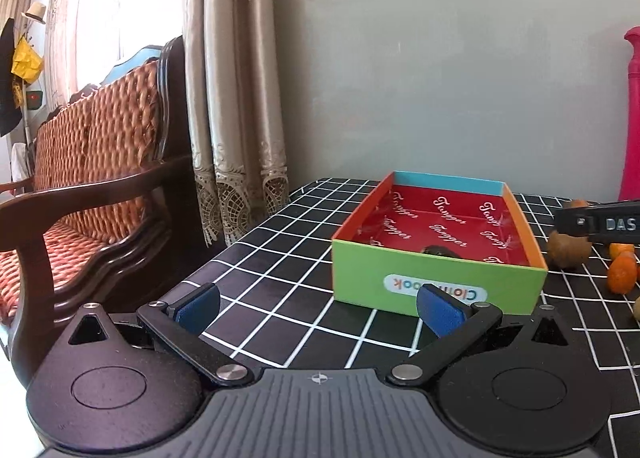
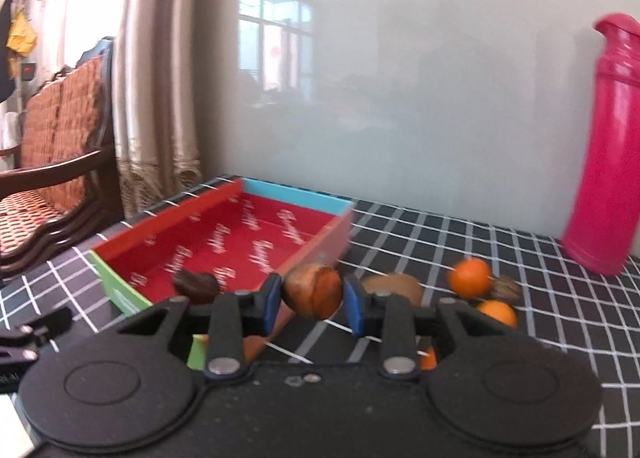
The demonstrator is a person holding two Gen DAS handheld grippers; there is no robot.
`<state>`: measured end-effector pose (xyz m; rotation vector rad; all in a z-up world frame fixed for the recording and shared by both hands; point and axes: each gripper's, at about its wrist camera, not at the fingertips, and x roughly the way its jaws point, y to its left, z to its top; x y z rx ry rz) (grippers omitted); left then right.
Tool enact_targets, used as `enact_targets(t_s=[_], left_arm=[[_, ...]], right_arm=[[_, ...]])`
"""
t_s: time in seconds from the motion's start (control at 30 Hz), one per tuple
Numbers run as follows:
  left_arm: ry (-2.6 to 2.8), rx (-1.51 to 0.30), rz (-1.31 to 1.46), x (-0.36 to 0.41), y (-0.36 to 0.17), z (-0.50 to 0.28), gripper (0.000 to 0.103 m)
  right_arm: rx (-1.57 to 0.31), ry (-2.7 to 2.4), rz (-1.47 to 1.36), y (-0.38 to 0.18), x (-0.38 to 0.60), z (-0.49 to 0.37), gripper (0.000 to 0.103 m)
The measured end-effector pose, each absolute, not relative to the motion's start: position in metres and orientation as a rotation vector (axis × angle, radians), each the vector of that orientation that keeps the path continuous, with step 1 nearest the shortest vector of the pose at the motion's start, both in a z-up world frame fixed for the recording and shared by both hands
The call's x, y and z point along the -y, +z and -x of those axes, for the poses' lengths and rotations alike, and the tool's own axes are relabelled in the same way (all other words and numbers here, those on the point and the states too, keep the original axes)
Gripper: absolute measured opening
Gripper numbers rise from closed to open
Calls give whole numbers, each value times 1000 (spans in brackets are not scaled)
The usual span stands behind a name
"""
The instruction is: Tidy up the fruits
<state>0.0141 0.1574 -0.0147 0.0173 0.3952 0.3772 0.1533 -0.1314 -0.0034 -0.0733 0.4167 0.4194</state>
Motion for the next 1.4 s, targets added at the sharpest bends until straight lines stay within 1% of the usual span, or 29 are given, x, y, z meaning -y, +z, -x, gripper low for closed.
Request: enact_targets(t_s=[0.33,0.37,0.43,0.57,0.87,1.1,1.4], left_arm=[[420,-425,-9,-178,-21,-12,103],[422,-427,-11,-178,-21,-12,103],[422,-434,-16,-178,-22,-13,103],[415,-429,-17,-175,-20,-14,103],[322,-395,-27,-141,-11,-20,103],[244,-397,-95,-95,-8,-27,103],[105,-403,-45,-62,-3,-30,103]], right_arm=[[-426,479,74,-10,101,-155,32],[-429,486,80,-11,98,-156,33],[-423,481,95,-13,94,-155,38],[-412,475,82,-12,99,-152,38],[-366,337,50,2,165,-146,44],[-354,211,23,9,224,-138,45],[-349,136,13,13,272,-125,45]])
